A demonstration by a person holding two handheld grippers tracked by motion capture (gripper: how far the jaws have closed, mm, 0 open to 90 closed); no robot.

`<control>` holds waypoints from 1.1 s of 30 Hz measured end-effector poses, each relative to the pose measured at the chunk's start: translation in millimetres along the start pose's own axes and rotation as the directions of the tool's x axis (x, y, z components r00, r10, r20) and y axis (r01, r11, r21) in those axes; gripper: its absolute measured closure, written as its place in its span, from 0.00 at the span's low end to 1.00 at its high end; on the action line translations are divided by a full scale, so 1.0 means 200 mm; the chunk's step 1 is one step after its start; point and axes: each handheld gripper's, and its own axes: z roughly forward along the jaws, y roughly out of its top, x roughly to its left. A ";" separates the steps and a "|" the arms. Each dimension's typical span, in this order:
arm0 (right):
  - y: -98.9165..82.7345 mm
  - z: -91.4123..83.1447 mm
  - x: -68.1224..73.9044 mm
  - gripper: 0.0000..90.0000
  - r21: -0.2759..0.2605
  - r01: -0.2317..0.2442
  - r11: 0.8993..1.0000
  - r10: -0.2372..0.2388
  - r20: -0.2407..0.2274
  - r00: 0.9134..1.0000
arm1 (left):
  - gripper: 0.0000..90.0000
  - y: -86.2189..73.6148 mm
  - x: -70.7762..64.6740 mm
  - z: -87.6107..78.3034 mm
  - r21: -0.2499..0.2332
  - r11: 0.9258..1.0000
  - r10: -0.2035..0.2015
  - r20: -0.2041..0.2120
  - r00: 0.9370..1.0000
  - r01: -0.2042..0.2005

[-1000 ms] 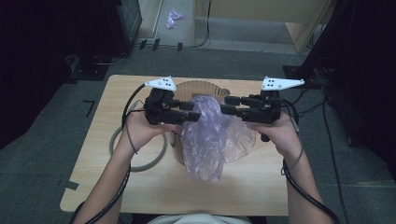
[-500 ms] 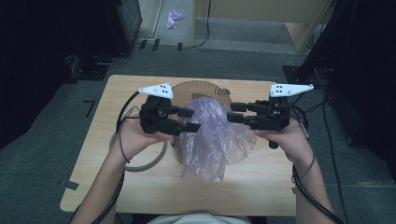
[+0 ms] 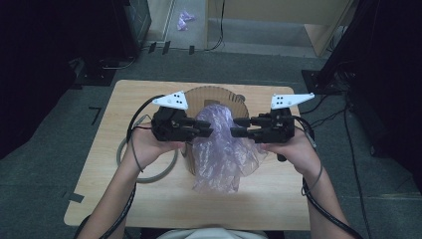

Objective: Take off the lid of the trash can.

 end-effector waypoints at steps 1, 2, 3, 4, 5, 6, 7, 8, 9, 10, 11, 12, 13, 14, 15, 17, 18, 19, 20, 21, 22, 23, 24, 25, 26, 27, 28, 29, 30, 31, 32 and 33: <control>0.00 0.00 0.00 0.65 0.000 0.003 1.000 -0.003 -0.001 1.000 | 0.87 0.00 0.00 0.00 0.004 1.000 -0.003 0.003 1.000 0.003; 0.00 0.00 0.00 0.65 -0.004 0.003 1.000 -0.003 -0.001 1.000 | 0.88 0.00 0.00 0.00 0.008 1.000 -0.009 0.006 1.000 0.009; 0.01 0.00 0.00 0.63 -0.008 0.005 1.000 -0.005 0.005 1.000 | 0.89 0.00 0.00 -0.01 0.007 1.000 -0.010 0.005 1.000 0.010; 0.01 0.00 0.00 0.62 -0.016 0.004 1.000 -0.004 0.007 1.000 | 0.90 0.01 0.00 -0.01 0.004 1.000 -0.021 0.010 1.000 0.021; 0.02 -0.01 0.00 0.62 -0.022 0.008 1.000 -0.008 0.011 1.000 | 0.92 0.01 0.00 -0.02 0.003 1.000 -0.023 0.014 1.000 0.023; 0.02 -0.02 0.00 0.61 -0.024 0.010 1.000 -0.009 0.014 1.000 | 0.92 0.01 0.00 -0.03 -0.008 1.000 -0.027 0.016 1.000 0.027; 0.02 -0.03 0.01 0.61 -0.026 0.011 1.000 -0.011 0.015 1.000 | 0.93 0.01 0.01 -0.03 -0.016 0.999 -0.033 0.027 0.999 0.034; 0.02 -0.04 0.01 0.61 -0.028 0.011 1.000 -0.010 0.017 1.000 | 0.94 0.01 0.01 -0.04 -0.022 0.999 -0.036 0.022 0.999 0.036; 0.02 -0.05 0.01 0.61 -0.030 0.008 1.000 -0.008 0.018 1.000 | 0.94 0.01 0.01 -0.05 -0.021 0.999 -0.035 0.016 0.999 0.035; 0.02 -0.05 0.01 0.61 -0.033 0.009 0.999 -0.008 0.020 1.000 | 0.95 0.01 0.02 -0.06 -0.022 0.999 -0.038 0.012 0.999 0.038; 0.02 -0.06 0.01 0.60 -0.034 0.009 0.999 -0.008 0.023 1.000 | 0.95 0.01 0.02 -0.07 -0.026 0.999 -0.040 0.010 0.999 0.041; 0.02 -0.07 0.01 0.59 -0.038 0.011 0.999 -0.010 0.025 1.000 | 0.95 0.01 0.03 -0.07 -0.028 0.999 -0.046 0.011 0.999 0.047; 0.03 -0.08 0.00 0.59 -0.042 0.008 0.999 -0.007 0.028 1.000 | 0.95 0.01 0.04 -0.08 -0.030 0.998 -0.056 0.012 0.998 0.056; 0.03 -0.09 0.00 0.60 -0.044 0.005 0.999 -0.004 0.031 1.000 | 0.92 0.01 0.04 -0.09 -0.038 0.997 -0.066 0.009 0.998 0.066; 0.03 -0.10 0.00 0.62 -0.045 -0.002 0.999 0.003 0.032 0.999 | 0.88 0.01 0.05 -0.09 -0.042 0.996 -0.077 0.014 0.997 0.077; 0.02 -0.10 -0.01 0.69 -0.041 -0.021 0.999 0.022 0.025 0.999 | 0.79 0.01 0.06 -0.10 -0.051 0.995 -0.089 0.009 0.996 0.089; 0.02 -0.10 -0.02 0.72 -0.032 -0.025 0.999 0.026 0.025 0.999 | 0.75 0.01 0.07 -0.10 -0.053 0.994 -0.097 0.017 0.995 0.097; 0.02 -0.09 -0.02 0.76 -0.022 -0.026 0.999 0.027 0.024 0.999 | 0.71 0.01 0.07 -0.09 -0.050 0.993 -0.104 0.017 0.994 0.105; 0.02 -0.08 -0.03 0.79 -0.013 -0.026 1.000 0.026 0.023 0.999 | 0.69 0.01 0.07 -0.09 -0.054 0.992 -0.112 0.021 0.994 0.113; 0.01 -0.06 -0.03 0.82 -0.007 -0.029 1.000 0.029 0.019 0.999 | 0.68 0.01 0.07 -0.09 -0.056 0.991 -0.121 0.034 0.992 0.122; 0.01 -0.05 -0.03 0.84 -0.003 -0.030 1.000 0.030 0.015 0.999 | 0.67 0.02 0.07 -0.08 -0.059 0.990 -0.124 0.053 0.991 0.127; 0.01 -0.04 -0.04 0.85 0.003 -0.031 1.000 0.031 0.013 0.999 | 0.65 0.03 0.07 -0.08 -0.063 0.989 -0.127 0.074 0.989 0.131; 0.01 -0.03 -0.04 0.87 0.008 -0.029 1.000 0.029 0.012 1.000 | 0.64 0.04 0.06 -0.07 -0.061 0.989 -0.128 0.096 0.987 0.134; 0.01 -0.02 -0.04 0.89 0.009 -0.029 1.000 0.029 0.012 1.000 | 0.64 0.05 0.06 -0.06 -0.056 0.989 -0.128 0.106 0.986 0.135; 0.01 -0.01 -0.04 0.91 0.010 -0.031 0.999 0.031 0.011 0.999 | 0.64 0.06 0.05 -0.05 -0.048 0.990 -0.128 0.106 0.986 0.134; 0.01 0.00 -0.05 0.93 0.011 -0.034 0.999 0.033 0.012 0.999 | 0.63 0.07 0.05 -0.03 -0.033 0.991 -0.124 0.095 0.988 0.128; 0.01 0.01 -0.05 0.95 0.015 -0.037 0.999 0.036 0.011 0.999 | 0.63 0.09 0.05 -0.02 -0.017 0.993 -0.117 0.087 0.989 0.119; 0.02 0.02 -0.05 0.97 0.018 -0.043 0.999 0.043 0.004 0.999 | 0.63 0.10 0.05 -0.01 -0.002 0.994 -0.112 0.080 0.990 0.113; 0.02 0.02 -0.06 0.99 0.025 -0.060 0.998 0.060 -0.006 0.998 | 0.64 0.11 0.06 0.01 0.011 0.993 -0.115 0.085 0.990 0.115; 0.02 0.03 -0.06 0.99 0.026 -0.068 0.997 0.069 -0.013 0.998 | 0.65 0.11 0.06 0.02 0.026 0.993 -0.117 0.086 0.989 0.116; 0.03 0.04 -0.06 0.99 0.026 -0.066 0.997 0.067 -0.016 0.998 | 0.65 0.12 0.07 0.03 0.045 0.993 -0.114 0.078 0.990 0.111; 0.03 0.04 -0.06 0.99 0.024 -0.063 0.998 0.063 -0.016 0.998 | 0.66 0.13 0.08 0.05 0.070 0.992 -0.110 0.062 0.992 0.105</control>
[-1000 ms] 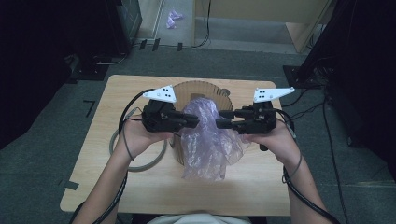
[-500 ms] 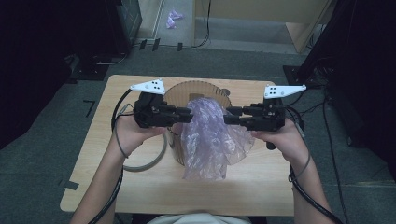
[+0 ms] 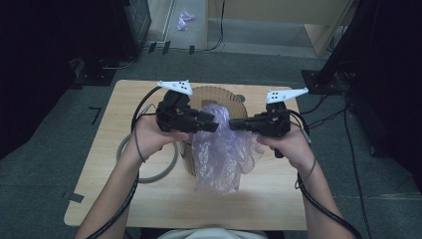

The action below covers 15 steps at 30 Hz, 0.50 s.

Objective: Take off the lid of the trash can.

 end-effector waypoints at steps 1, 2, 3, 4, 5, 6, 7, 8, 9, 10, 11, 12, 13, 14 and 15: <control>0.01 0.00 0.00 1.00 -0.004 0.005 1.000 -0.005 0.004 1.000 | 0.66 0.01 0.01 0.01 0.019 1.000 0.004 -0.015 1.000 -0.004; 0.03 0.00 0.00 1.00 -0.013 0.010 1.000 -0.010 0.003 1.000 | 0.66 0.03 0.03 0.02 0.030 1.000 -0.003 -0.017 1.000 0.003; 0.04 0.01 0.00 1.00 -0.019 0.011 1.000 -0.011 0.003 1.000 | 0.66 0.05 0.05 0.03 0.048 0.999 0.002 -0.016 1.000 -0.001; 0.06 0.01 -0.01 1.00 -0.023 0.013 1.000 -0.013 0.002 1.000 | 0.67 0.05 0.06 0.03 0.053 0.999 0.001 -0.018 1.000 0.000; 0.07 0.02 -0.01 1.00 -0.021 0.013 1.000 -0.013 0.003 1.000 | 0.67 0.06 0.08 0.04 0.066 0.998 -0.001 -0.024 1.000 0.002; 0.09 0.03 -0.02 1.00 -0.015 0.016 1.000 -0.016 0.006 1.000 | 0.68 0.07 0.09 0.05 0.077 0.997 -0.003 -0.033 0.999 0.006; 0.10 0.03 -0.03 1.00 -0.009 0.019 1.000 -0.018 0.011 1.000 | 0.69 0.08 0.10 0.05 0.089 0.996 -0.001 -0.040 0.999 0.004; 0.11 0.04 -0.03 1.00 -0.001 0.019 1.000 -0.019 0.015 1.000 | 0.69 0.08 0.11 0.05 0.097 0.995 0.003 -0.042 0.999 0.001; 0.13 0.05 -0.04 1.00 0.005 0.018 1.000 -0.018 0.019 1.000 | 0.69 0.08 0.12 0.06 0.101 0.995 0.006 -0.041 0.999 -0.001; 0.14 0.06 -0.05 1.00 0.011 0.019 1.000 -0.019 0.021 1.000 | 0.69 0.08 0.12 0.06 0.110 0.994 0.005 -0.042 0.999 0.000; 0.15 0.06 -0.06 1.00 0.017 0.021 1.000 -0.021 0.026 0.999 | 0.69 0.09 0.13 0.06 0.115 0.993 0.006 -0.043 0.999 -0.001; 0.16 0.07 -0.07 1.00 0.024 0.019 1.000 -0.020 0.031 0.999 | 0.69 0.09 0.14 0.06 0.119 0.993 0.008 -0.045 0.999 -0.003; 0.16 0.08 -0.08 1.00 0.025 0.022 0.999 -0.022 0.037 0.999 | 0.69 0.09 0.15 0.06 0.119 0.993 0.018 -0.048 0.999 -0.012; 0.18 0.08 -0.09 1.00 0.027 0.019 0.999 -0.020 0.043 0.999 | 0.69 0.09 0.15 0.05 0.115 0.993 0.027 -0.052 0.998 -0.020; 0.19 0.09 -0.10 1.00 0.030 0.015 0.999 -0.016 0.046 0.999 | 0.69 0.09 0.17 0.05 0.107 0.994 0.025 -0.052 0.998 -0.020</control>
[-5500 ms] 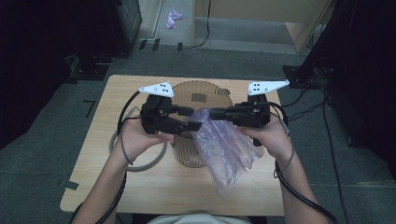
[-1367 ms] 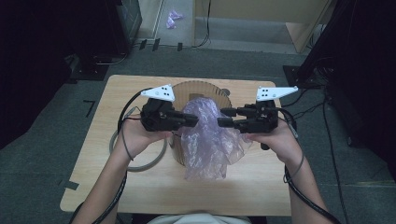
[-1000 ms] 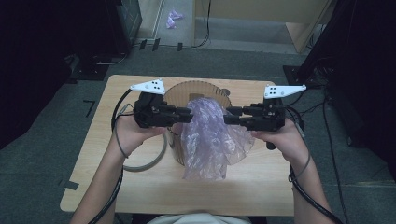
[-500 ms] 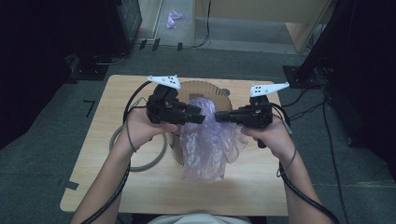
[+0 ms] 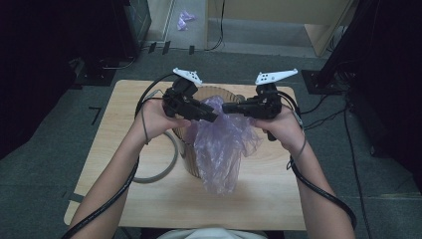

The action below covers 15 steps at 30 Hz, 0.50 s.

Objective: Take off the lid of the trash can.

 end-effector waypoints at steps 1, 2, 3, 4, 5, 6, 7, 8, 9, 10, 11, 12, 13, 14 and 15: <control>0.01 0.01 -0.01 1.00 -0.001 -0.002 1.000 0.002 0.004 1.000 | 0.70 0.00 0.01 0.00 -0.005 1.000 -0.006 0.000 1.000 0.006; 0.02 0.01 -0.03 1.00 0.000 -0.003 1.000 0.003 0.009 1.000 | 0.70 0.00 0.03 -0.01 -0.005 1.000 -0.015 0.002 1.000 0.015; 0.03 0.02 -0.04 1.00 0.003 -0.006 1.000 0.006 0.017 1.000 | 0.70 0.00 0.04 -0.01 -0.003 1.000 -0.019 -0.001 1.000 0.019; 0.03 0.03 -0.05 1.00 0.006 -0.007 1.000 0.006 0.024 1.000 | 0.70 -0.01 0.05 0.00 0.001 1.000 -0.025 -0.005 1.000 0.025; 0.03 0.04 -0.06 1.00 0.015 -0.010 1.000 0.010 0.035 0.999 | 0.70 -0.02 0.05 0.00 0.011 0.999 -0.030 -0.015 0.999 0.030; 0.03 0.05 -0.07 1.00 0.024 -0.010 1.000 0.009 0.047 0.999 | 0.69 -0.02 0.05 0.00 0.014 0.999 -0.030 -0.018 0.999 0.030; 0.03 0.05 -0.07 1.00 0.034 -0.008 0.999 0.006 0.053 0.999 | 0.69 -0.03 0.05 0.00 0.001 0.999 -0.035 -0.006 0.999 0.035; 0.02 0.05 -0.07 0.96 0.034 -0.004 0.999 0.002 0.052 0.999 | 0.68 -0.03 0.05 -0.01 -0.017 0.999 -0.037 0.006 0.999 0.038; 0.02 0.04 -0.07 0.92 0.025 0.002 1.000 -0.003 0.051 0.999 | 0.67 -0.04 0.04 -0.03 -0.038 0.999 -0.034 0.016 0.999 0.035; 0.01 0.03 -0.06 0.88 0.018 0.001 1.000 -0.002 0.049 0.999 | 0.66 -0.04 0.03 -0.04 -0.056 0.998 -0.031 0.022 0.999 0.033; 0.01 0.01 -0.06 0.84 0.010 0.001 1.000 -0.002 0.046 0.999 | 0.65 -0.05 0.02 -0.06 -0.068 0.997 -0.027 0.027 0.999 0.029; 0.01 -0.01 -0.05 0.80 0.003 0.002 1.000 -0.002 0.046 0.999 | 0.65 -0.05 0.00 -0.07 -0.078 0.997 -0.025 0.031 0.999 0.027; 0.01 -0.03 -0.05 0.76 -0.007 -0.002 1.000 0.002 0.046 0.999 | 0.63 -0.05 0.00 -0.08 -0.082 0.996 -0.022 0.036 0.999 0.025; 0.01 -0.05 -0.04 0.74 -0.014 0.001 1.000 -0.001 0.048 0.999 | 0.62 -0.06 -0.02 -0.09 -0.089 0.996 -0.016 0.041 0.999 0.020; 0.01 -0.08 -0.04 0.72 -0.020 0.001 1.000 0.000 0.048 0.999 | 0.61 -0.06 -0.03 -0.10 -0.096 0.995 -0.014 0.046 0.999 0.018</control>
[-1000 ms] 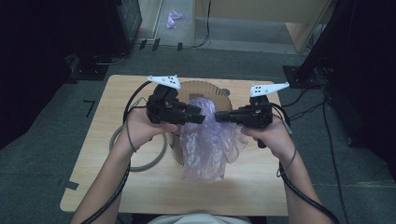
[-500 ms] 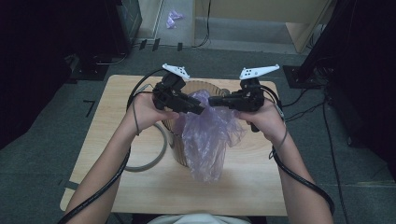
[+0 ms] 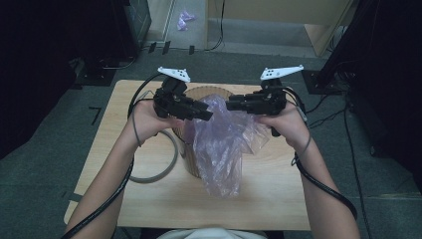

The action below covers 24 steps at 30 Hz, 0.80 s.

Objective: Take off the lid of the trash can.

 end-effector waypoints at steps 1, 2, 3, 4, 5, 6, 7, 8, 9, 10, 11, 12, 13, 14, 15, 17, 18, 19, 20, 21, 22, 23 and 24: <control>0.00 -0.02 0.00 0.70 -0.006 0.002 1.000 -0.002 0.002 1.000 | 0.59 -0.01 -0.01 -0.01 -0.010 1.000 0.002 0.007 1.000 -0.001; 0.00 -0.04 0.01 0.68 -0.012 0.005 1.000 -0.005 0.006 1.000 | 0.58 -0.02 -0.03 -0.02 -0.016 1.000 0.001 0.013 1.000 -0.001; -0.01 -0.06 0.02 0.66 -0.015 0.005 1.000 -0.005 0.010 1.000 | 0.58 -0.03 -0.04 -0.03 -0.024 1.000 0.000 0.020 1.000 0.000; -0.02 -0.08 0.02 0.65 -0.018 0.007 1.000 -0.007 0.014 1.000 | 0.56 -0.04 -0.06 -0.03 -0.027 1.000 0.004 0.025 1.000 -0.003; -0.02 -0.10 0.02 0.63 -0.020 0.011 1.000 -0.011 0.020 1.000 | 0.55 -0.05 -0.07 -0.03 -0.032 0.999 0.004 0.030 1.000 -0.003; -0.03 -0.12 0.02 0.61 -0.019 0.010 1.000 -0.009 0.026 1.000 | 0.54 -0.06 -0.09 -0.03 -0.034 0.999 0.004 0.037 0.999 -0.003; -0.04 -0.13 0.02 0.60 -0.016 0.007 1.000 -0.006 0.031 0.999 | 0.53 -0.07 -0.11 -0.04 -0.035 0.999 0.008 0.044 0.999 -0.006; -0.05 -0.15 0.02 0.59 -0.017 0.002 1.000 -0.001 0.035 0.999 | 0.52 -0.08 -0.12 -0.04 -0.036 0.999 0.014 0.048 0.999 -0.012; -0.06 -0.16 0.02 0.58 -0.020 -0.004 1.000 0.004 0.041 0.999 | 0.52 -0.09 -0.14 -0.04 -0.037 0.999 0.022 0.050 0.999 -0.020; -0.07 -0.17 0.01 0.57 -0.023 -0.010 1.000 0.011 0.043 0.999 | 0.50 -0.10 -0.15 -0.04 -0.036 0.999 0.027 0.052 0.998 -0.025; -0.08 -0.19 0.01 0.56 -0.025 -0.016 1.000 0.017 0.045 0.999 | 0.49 -0.11 -0.16 -0.04 -0.036 0.999 0.025 0.055 0.998 -0.024; -0.09 -0.20 0.00 0.55 -0.029 -0.020 0.999 0.021 0.048 0.999 | 0.49 -0.11 -0.17 -0.03 -0.037 0.999 0.031 0.057 0.998 -0.028; -0.10 -0.21 -0.01 0.54 -0.032 -0.021 0.999 0.023 0.053 0.998 | 0.48 -0.12 -0.18 -0.03 -0.035 0.999 0.031 0.062 0.998 -0.029; -0.11 -0.22 -0.01 0.54 -0.032 -0.030 0.999 0.032 0.054 0.998 | 0.47 -0.13 -0.19 -0.03 -0.034 0.999 0.033 0.066 0.997 -0.031; -0.12 -0.23 -0.01 0.54 -0.034 -0.031 0.999 0.033 0.052 0.998 | 0.47 -0.13 -0.19 -0.02 -0.032 0.999 0.037 0.069 0.997 -0.035; -0.14 -0.24 -0.01 0.54 -0.035 -0.026 0.999 0.028 0.052 0.998 | 0.46 -0.15 -0.21 -0.01 -0.030 0.999 0.038 0.082 0.996 -0.036; -0.15 -0.25 -0.01 0.54 -0.037 -0.022 0.999 0.023 0.051 0.998 | 0.46 -0.16 -0.21 -0.01 -0.029 0.999 0.038 0.089 0.995 -0.036; -0.16 -0.26 -0.01 0.54 -0.040 -0.018 0.999 0.020 0.047 0.999 | 0.46 -0.17 -0.21 0.00 -0.027 0.999 0.038 0.091 0.995 -0.035; -0.17 -0.26 0.00 0.54 -0.042 -0.020 0.999 0.022 0.045 0.999 | 0.47 -0.18 -0.20 0.01 -0.025 0.999 0.039 0.089 0.995 -0.037; -0.18 -0.26 0.00 0.54 -0.044 -0.021 0.999 0.023 0.043 0.999 | 0.48 -0.18 -0.20 0.01 -0.031 0.999 0.042 0.086 0.995 -0.040; -0.18 -0.27 0.00 0.54 -0.046 -0.017 0.999 0.019 0.043 0.999 | 0.48 -0.18 -0.20 0.00 -0.037 0.999 0.039 0.089 0.995 -0.036; -0.18 -0.27 0.01 0.54 -0.051 -0.016 0.999 0.018 0.037 0.999 | 0.48 -0.18 -0.20 0.00 -0.038 0.999 0.040 0.088 0.995 -0.036; -0.18 -0.27 0.01 0.54 -0.059 -0.016 0.998 0.018 0.035 0.999 | 0.49 -0.18 -0.20 0.00 -0.034 0.998 0.049 0.084 0.995 -0.046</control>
